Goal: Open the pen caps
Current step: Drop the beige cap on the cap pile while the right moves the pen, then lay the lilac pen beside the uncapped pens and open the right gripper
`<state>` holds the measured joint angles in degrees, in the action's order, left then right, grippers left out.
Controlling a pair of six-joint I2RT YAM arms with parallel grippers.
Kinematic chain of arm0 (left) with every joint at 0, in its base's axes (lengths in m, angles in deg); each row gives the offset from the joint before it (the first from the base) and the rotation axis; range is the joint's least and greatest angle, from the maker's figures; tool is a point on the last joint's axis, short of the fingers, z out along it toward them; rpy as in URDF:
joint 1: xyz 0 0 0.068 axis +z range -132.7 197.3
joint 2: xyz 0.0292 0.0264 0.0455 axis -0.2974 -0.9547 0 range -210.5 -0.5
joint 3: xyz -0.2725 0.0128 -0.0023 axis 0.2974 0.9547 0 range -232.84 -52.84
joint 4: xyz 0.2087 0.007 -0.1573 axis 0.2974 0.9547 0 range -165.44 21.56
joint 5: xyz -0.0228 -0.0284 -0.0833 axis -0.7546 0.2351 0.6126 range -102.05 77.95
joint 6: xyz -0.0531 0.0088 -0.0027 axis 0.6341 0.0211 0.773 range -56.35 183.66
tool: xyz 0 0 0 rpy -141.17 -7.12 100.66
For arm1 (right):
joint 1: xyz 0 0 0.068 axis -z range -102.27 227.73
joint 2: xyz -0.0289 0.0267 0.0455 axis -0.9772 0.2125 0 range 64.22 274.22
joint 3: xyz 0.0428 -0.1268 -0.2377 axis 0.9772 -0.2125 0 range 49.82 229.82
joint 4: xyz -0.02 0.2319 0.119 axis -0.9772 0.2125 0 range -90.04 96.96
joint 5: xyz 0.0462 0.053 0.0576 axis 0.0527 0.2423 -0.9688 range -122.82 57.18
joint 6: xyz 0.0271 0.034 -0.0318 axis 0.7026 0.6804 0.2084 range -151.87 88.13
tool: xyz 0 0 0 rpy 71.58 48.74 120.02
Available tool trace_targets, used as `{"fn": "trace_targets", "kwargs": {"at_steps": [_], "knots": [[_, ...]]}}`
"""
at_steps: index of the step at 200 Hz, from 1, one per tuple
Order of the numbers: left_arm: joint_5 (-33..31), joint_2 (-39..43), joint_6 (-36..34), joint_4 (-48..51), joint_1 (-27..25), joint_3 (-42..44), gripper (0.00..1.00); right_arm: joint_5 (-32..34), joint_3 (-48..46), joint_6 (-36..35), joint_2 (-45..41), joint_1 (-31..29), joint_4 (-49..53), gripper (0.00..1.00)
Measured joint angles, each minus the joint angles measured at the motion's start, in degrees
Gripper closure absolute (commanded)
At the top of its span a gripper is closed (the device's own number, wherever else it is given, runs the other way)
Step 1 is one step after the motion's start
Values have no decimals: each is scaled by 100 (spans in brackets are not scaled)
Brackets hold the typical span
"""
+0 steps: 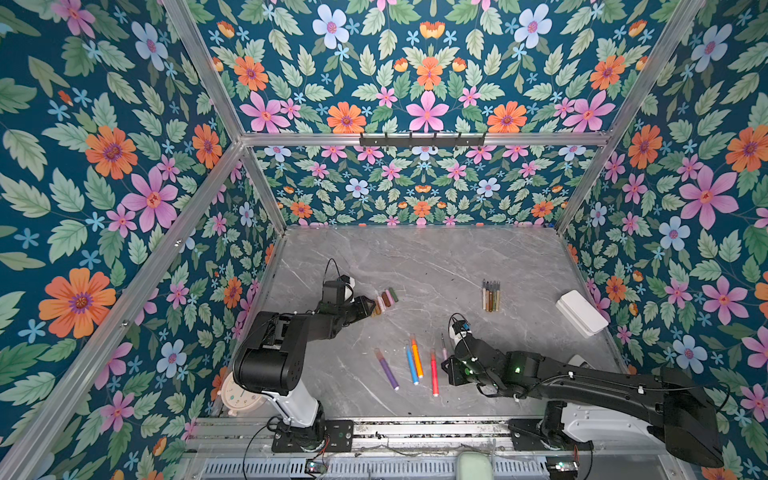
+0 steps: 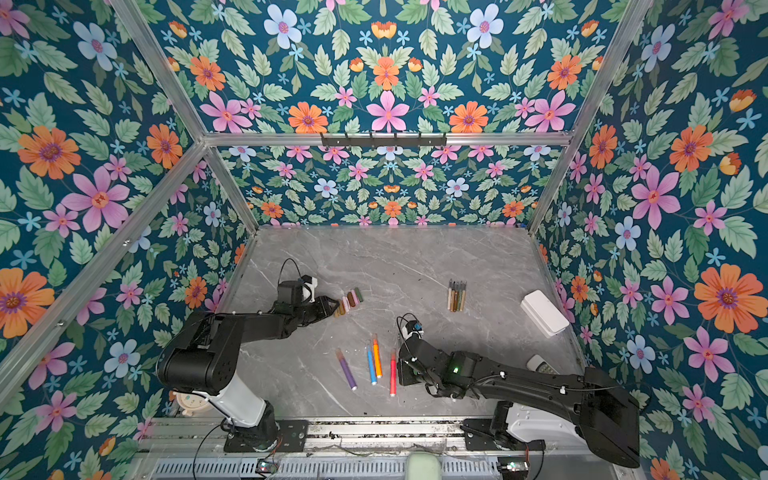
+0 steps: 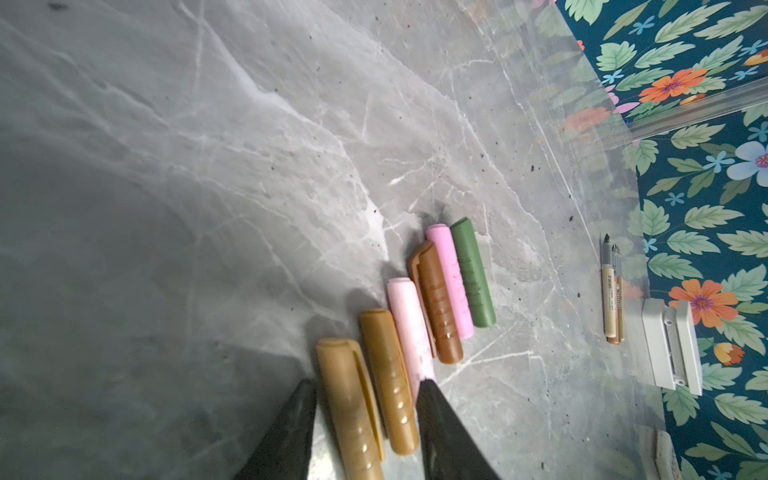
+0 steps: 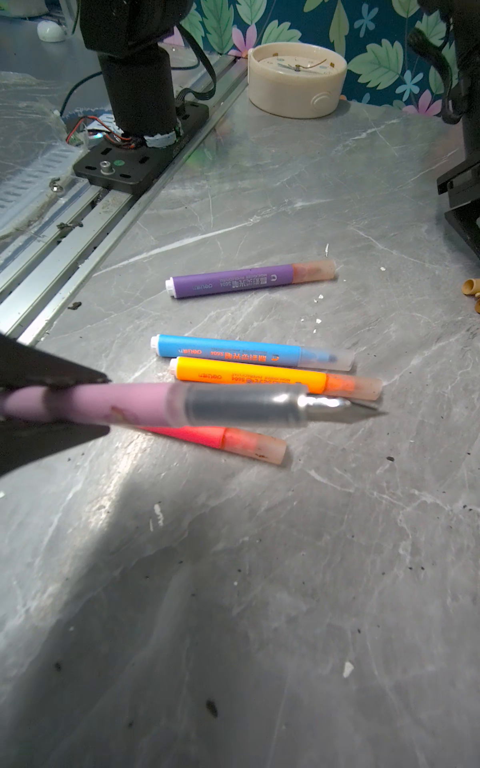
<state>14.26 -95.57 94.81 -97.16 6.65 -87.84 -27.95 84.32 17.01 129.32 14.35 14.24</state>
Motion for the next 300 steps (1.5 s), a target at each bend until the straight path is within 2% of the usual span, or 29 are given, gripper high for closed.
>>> {"fn": "trace_targets", "kwargs": {"at_steps": [64, 89, 111, 135, 155, 177, 195, 211, 231, 277, 300], "knots": [[-105, 229, 28, -4, 4, 192, 57, -15, -39, 24, -26, 28, -55, 100], [-90, 492, 46, -44, 7, 376, 57, -227, -199, 37, -367, 485, -13, 100], [-87, 876, 46, -57, 7, 575, 57, -516, -289, -125, -1010, 1449, 275, 100], [-120, 1381, 44, -83, 7, 785, 57, -1045, -356, -457, -1687, 3128, 656, 100], [-181, 1740, 42, -87, 4, 920, 57, -1729, -328, -772, -1829, 4616, 861, 100], [-212, 2048, 42, -92, 4, 1036, 57, -2577, -131, -1088, -1207, 6155, 901, 100], [-216, 2175, 42, -87, 4, 1078, 57, -3097, 98, -1263, -398, 6721, 831, 100], [-216, 2236, 42, -81, 4, 1099, 57, -3324, 411, -1436, 278, 6835, 752, 100], [-216, 2264, 42, -76, 4, 1119, 57, -3303, 675, -1631, 940, 6861, 520, 100], [-151, 2264, 57, -96, 4, 1156, 57, -2745, 1438, -2382, 2356, 6876, 472, 100], [-83, 2218, 151, -149, 4, 1154, 57, -2664, 1587, -2599, 2767, 6874, 498, 100]]}}
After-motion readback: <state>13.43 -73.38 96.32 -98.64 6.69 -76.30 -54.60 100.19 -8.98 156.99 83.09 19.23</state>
